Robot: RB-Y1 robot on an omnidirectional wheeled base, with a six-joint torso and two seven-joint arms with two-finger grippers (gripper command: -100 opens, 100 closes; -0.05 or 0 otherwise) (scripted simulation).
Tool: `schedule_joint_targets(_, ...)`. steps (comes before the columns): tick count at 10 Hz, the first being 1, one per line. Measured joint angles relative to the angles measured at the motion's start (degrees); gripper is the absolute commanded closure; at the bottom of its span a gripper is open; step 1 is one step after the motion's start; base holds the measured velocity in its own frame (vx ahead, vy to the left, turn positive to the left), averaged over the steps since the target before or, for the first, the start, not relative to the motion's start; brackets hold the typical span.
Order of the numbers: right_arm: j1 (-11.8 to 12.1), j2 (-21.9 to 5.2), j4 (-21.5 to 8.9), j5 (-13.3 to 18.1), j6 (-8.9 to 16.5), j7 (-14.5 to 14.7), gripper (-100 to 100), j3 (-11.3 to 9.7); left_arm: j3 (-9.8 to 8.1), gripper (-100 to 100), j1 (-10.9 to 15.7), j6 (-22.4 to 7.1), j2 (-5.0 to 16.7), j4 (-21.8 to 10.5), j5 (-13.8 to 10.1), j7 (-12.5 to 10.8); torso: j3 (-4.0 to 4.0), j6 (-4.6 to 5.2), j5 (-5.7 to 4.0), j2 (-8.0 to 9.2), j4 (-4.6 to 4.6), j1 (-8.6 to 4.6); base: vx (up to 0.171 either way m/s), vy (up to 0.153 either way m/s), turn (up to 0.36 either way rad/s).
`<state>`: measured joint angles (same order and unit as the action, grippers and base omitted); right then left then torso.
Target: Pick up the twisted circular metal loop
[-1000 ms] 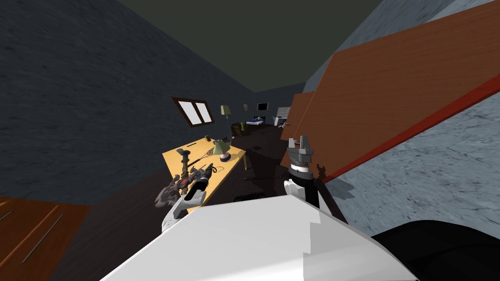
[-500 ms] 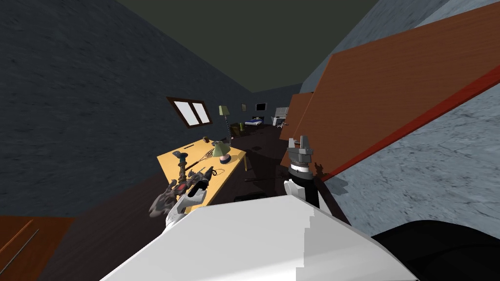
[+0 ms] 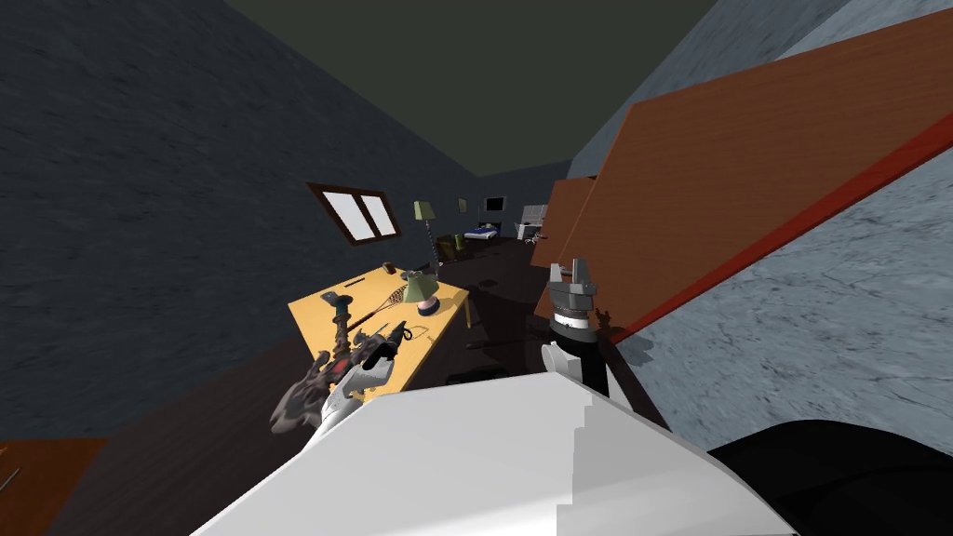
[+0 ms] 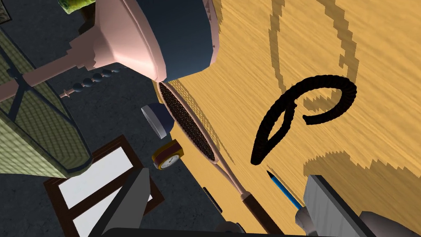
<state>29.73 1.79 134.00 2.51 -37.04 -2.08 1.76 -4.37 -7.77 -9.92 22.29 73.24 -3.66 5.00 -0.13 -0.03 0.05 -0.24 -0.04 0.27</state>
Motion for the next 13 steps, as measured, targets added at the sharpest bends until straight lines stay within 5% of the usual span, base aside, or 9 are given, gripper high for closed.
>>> schedule_joint_targets(6,0.0,0.0,0.0,0.0,0.0,0.0,0,0.0,0.87,-100,3.7,-2.4,2.1,-8.9,0.1,-0.5,0.04,-0.01,-0.02,0.07,0.01,-0.11,0.031,0.032,-0.039)
schedule_joint_targets(7,0.0,0.0,0.0,0.0,0.0,0.0,0,0.0,0.88,0,3.8,-2.5,2.1,-9.1,0.1,-0.5,0.07,-0.02,-0.03,0.13,0.02,-0.17,0.0,0.0,0.0)
schedule_joint_targets(8,0.0,0.0,0.0,0.0,0.0,0.0,0,0.0,0.88,-100,3.8,-2.5,2.1,-9.1,0.1,-0.5,0.1,-0.02,-0.05,0.19,0.03,-0.22,-0.031,0.016,-0.152)
schedule_joint_targets(13,0.0,0.0,0.0,0.0,0.0,0.0,0,0.0,-3.47,-100,8.0,-0.6,0.7,-16.3,2.6,-0.4,0.23,-0.02,-0.03,0.4,0.08,-0.16,-0.05,0.026,-0.125)
